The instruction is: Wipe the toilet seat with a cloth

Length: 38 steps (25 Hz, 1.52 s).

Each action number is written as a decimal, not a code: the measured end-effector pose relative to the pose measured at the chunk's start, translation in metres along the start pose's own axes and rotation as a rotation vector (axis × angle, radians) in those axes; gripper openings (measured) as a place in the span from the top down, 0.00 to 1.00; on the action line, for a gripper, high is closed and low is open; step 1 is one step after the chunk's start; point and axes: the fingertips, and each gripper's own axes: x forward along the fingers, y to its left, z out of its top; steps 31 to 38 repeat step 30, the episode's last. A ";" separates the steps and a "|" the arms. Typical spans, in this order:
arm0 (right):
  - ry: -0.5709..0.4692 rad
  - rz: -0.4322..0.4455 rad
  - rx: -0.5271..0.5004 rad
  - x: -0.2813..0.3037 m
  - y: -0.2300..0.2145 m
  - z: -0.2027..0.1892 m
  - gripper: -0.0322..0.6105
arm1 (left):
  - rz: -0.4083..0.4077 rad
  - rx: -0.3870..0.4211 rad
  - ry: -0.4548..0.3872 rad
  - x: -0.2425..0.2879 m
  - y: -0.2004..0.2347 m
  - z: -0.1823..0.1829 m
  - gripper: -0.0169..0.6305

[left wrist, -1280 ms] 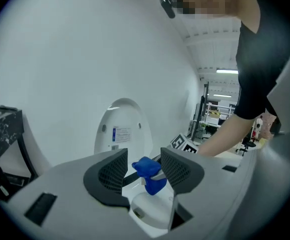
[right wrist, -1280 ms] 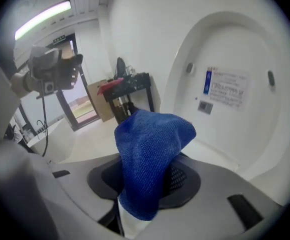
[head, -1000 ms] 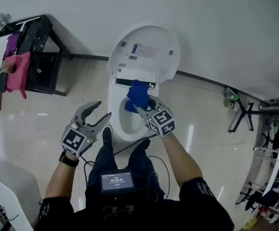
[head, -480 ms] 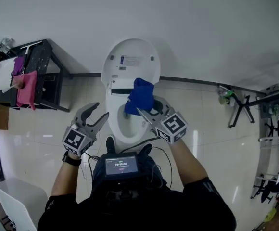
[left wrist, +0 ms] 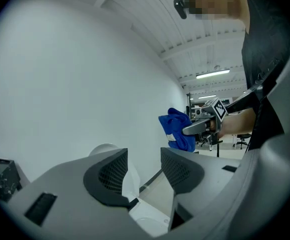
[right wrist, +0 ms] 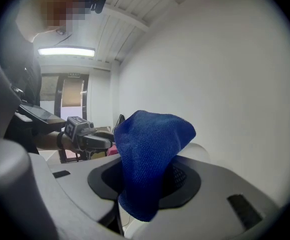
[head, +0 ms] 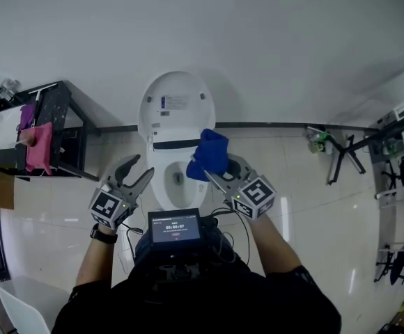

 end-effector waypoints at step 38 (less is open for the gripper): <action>-0.011 -0.043 -0.025 -0.049 -0.021 -0.008 0.69 | -0.012 -0.017 -0.014 0.021 -0.036 0.020 0.65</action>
